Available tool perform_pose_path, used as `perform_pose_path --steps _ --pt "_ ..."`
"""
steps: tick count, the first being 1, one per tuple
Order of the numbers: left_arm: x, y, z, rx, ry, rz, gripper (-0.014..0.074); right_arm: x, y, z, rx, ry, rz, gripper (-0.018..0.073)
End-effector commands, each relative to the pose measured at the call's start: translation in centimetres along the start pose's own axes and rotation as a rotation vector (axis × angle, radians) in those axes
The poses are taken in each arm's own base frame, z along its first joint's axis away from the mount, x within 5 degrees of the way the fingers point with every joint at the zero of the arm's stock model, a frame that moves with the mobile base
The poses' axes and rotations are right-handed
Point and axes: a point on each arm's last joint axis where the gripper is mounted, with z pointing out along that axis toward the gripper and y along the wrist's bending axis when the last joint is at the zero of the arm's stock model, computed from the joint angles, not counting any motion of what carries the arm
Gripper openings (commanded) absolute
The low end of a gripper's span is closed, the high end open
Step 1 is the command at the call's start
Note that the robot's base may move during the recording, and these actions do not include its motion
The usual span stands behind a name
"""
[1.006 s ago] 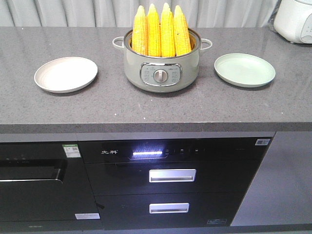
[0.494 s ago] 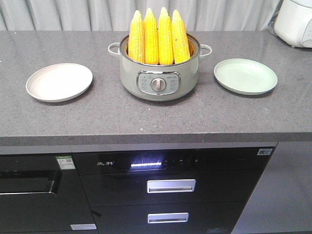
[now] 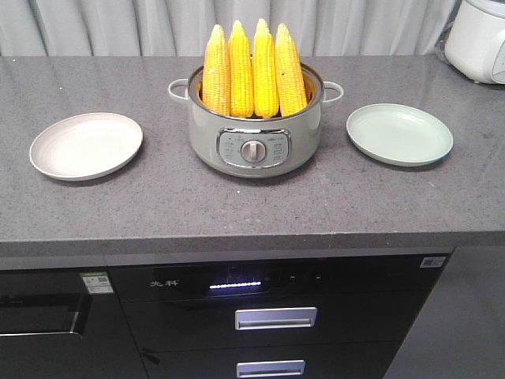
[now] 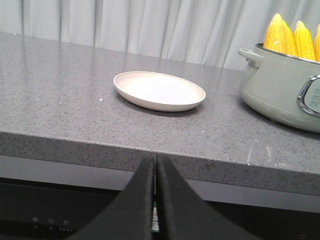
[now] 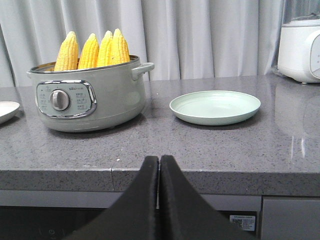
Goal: Distribute corn equally
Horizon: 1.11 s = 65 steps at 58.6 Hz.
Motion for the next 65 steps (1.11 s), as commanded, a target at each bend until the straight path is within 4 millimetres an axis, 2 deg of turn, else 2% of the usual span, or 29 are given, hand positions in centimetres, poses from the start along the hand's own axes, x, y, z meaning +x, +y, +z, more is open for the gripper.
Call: perform_pose_path --steps 1,65 --pt "-0.38 -0.05 -0.07 0.011 -0.081 -0.003 -0.0007 -0.33 0.01 -0.03 -0.002 -0.069 -0.016 -0.0006" --pt "-0.38 -0.05 -0.07 0.011 -0.081 -0.003 -0.0007 -0.33 0.01 -0.03 -0.002 -0.069 -0.016 -0.0006"
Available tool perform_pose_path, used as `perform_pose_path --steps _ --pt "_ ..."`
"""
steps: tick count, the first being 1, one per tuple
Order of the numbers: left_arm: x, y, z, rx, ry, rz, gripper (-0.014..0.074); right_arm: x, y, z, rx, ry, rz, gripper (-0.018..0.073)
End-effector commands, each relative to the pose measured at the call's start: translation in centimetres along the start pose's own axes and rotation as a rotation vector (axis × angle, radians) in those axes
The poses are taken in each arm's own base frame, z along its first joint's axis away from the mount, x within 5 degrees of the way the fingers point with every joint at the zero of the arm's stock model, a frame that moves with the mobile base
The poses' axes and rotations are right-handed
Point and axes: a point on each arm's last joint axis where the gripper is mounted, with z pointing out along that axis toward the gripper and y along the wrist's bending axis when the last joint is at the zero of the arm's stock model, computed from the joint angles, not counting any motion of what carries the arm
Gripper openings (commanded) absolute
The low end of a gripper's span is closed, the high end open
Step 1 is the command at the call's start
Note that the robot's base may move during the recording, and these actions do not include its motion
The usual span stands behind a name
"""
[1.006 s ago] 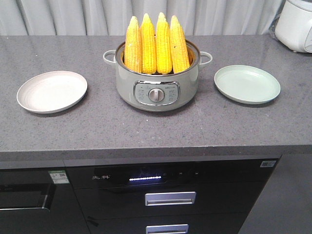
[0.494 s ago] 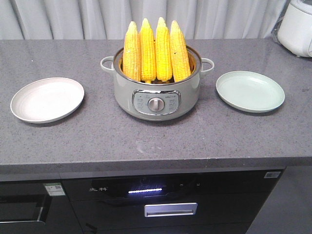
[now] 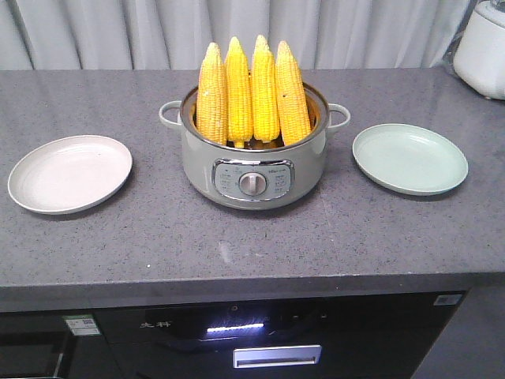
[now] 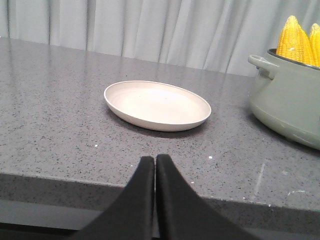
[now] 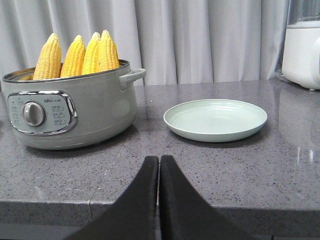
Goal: Distribute corn equally
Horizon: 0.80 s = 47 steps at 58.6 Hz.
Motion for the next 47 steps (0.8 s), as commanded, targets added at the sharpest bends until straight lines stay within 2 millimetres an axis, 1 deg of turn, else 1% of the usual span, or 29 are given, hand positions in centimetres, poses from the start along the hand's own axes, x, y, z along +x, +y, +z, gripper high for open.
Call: perform_pose_path --steps 1,47 --pt "-0.38 -0.05 -0.07 0.011 -0.081 -0.003 -0.0007 -0.33 0.01 -0.03 -0.002 -0.069 -0.016 -0.0006" --pt "-0.38 -0.05 -0.07 0.011 -0.081 -0.003 -0.0007 -0.33 0.01 -0.03 -0.002 -0.069 -0.016 -0.0006"
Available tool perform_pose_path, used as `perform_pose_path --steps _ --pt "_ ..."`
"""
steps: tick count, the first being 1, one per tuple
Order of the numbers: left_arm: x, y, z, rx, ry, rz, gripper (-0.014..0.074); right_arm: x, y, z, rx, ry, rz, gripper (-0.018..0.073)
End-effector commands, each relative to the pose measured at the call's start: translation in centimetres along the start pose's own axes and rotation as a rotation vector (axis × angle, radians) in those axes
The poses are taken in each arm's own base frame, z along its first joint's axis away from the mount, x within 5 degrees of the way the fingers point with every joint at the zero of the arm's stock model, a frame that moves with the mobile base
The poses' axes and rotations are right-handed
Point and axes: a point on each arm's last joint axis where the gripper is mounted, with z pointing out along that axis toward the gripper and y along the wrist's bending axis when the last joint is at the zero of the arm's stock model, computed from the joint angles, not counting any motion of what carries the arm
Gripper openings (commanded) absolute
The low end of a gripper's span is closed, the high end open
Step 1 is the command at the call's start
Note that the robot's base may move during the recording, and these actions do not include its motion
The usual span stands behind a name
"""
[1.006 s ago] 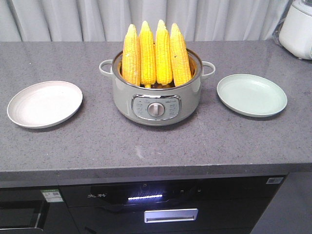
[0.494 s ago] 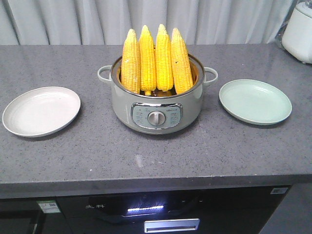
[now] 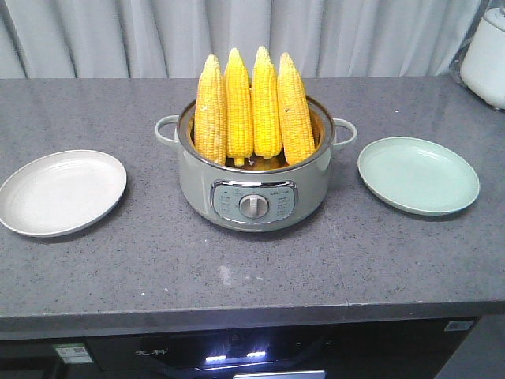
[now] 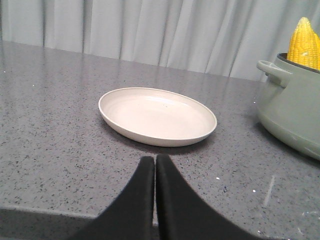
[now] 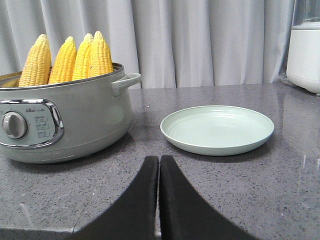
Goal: Distribute corn equally
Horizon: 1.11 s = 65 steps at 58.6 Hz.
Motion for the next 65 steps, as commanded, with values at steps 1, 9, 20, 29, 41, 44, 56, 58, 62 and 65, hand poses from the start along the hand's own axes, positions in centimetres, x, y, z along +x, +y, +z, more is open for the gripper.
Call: perform_pose_path --steps 1,9,20,29,41,44,56,58,62,65 --pt "-0.38 -0.05 -0.07 0.011 -0.081 -0.003 -0.0007 -0.33 0.01 -0.03 -0.002 -0.069 -0.016 -0.0006" --pt "-0.38 -0.05 -0.07 0.011 -0.081 -0.003 -0.0007 -0.33 0.01 -0.03 -0.002 -0.069 -0.016 -0.0006" --pt "-0.38 -0.05 -0.07 0.011 -0.081 -0.003 -0.0007 -0.33 0.01 -0.03 -0.002 -0.069 -0.016 -0.0006" --pt "-0.38 -0.05 -0.07 0.011 -0.081 -0.003 -0.0007 -0.33 0.01 -0.03 -0.002 -0.069 -0.016 -0.0006" --pt "-0.38 -0.05 -0.07 0.011 -0.081 -0.003 -0.0007 -0.33 0.01 -0.03 -0.002 -0.069 -0.016 -0.0006" --pt "-0.38 -0.05 -0.07 0.011 -0.081 -0.003 -0.0007 -0.33 0.01 -0.03 -0.002 -0.069 -0.016 -0.0006" --pt "-0.38 -0.05 -0.07 0.011 -0.081 -0.003 -0.0007 -0.33 0.01 -0.03 -0.002 -0.069 -0.016 -0.0006" --pt "-0.38 -0.05 -0.07 0.011 -0.081 -0.003 -0.0007 -0.33 0.01 -0.03 -0.002 -0.069 -0.016 -0.0006" --pt "-0.38 -0.05 -0.07 0.011 -0.081 -0.003 -0.0007 -0.33 0.01 -0.03 -0.002 -0.069 -0.016 -0.0006" --pt "-0.38 -0.05 -0.07 0.011 -0.081 -0.003 -0.0007 -0.33 0.01 -0.03 -0.002 -0.069 -0.016 -0.0006"
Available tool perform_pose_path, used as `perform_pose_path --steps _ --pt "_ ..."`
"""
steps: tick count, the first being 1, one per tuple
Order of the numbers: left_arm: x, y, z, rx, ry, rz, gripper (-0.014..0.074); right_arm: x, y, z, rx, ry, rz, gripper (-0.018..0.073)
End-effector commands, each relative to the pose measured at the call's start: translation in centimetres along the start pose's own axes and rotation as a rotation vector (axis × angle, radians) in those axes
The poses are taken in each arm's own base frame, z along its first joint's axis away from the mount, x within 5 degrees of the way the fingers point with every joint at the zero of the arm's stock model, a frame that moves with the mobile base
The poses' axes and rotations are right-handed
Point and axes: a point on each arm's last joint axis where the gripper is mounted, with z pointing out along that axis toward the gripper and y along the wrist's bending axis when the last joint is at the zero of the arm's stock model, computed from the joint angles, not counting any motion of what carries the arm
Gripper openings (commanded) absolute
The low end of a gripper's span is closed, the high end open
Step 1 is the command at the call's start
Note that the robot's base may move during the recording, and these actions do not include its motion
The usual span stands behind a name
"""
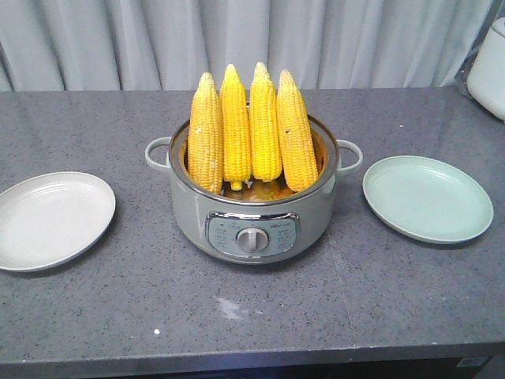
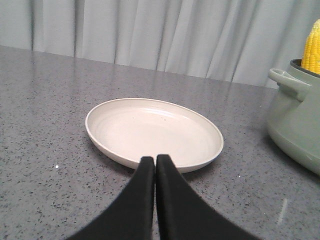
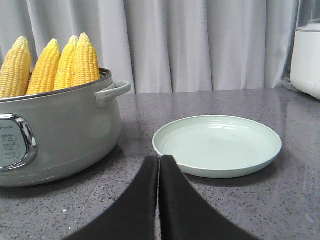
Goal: Distribute corn equally
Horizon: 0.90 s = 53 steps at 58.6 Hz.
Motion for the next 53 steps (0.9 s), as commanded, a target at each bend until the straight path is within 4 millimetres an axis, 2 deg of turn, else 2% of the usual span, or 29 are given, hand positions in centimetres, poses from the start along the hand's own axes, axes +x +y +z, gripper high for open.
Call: perform_pose_path --steps 1,53 --pt "-0.38 -0.05 -0.07 0.011 -0.081 -0.003 -0.0007 -0.33 0.01 -0.03 -0.002 -0.069 -0.016 -0.0006" --pt "-0.38 -0.05 -0.07 0.011 -0.081 -0.003 -0.0007 -0.33 0.01 -0.03 -0.002 -0.069 -0.016 -0.0006"
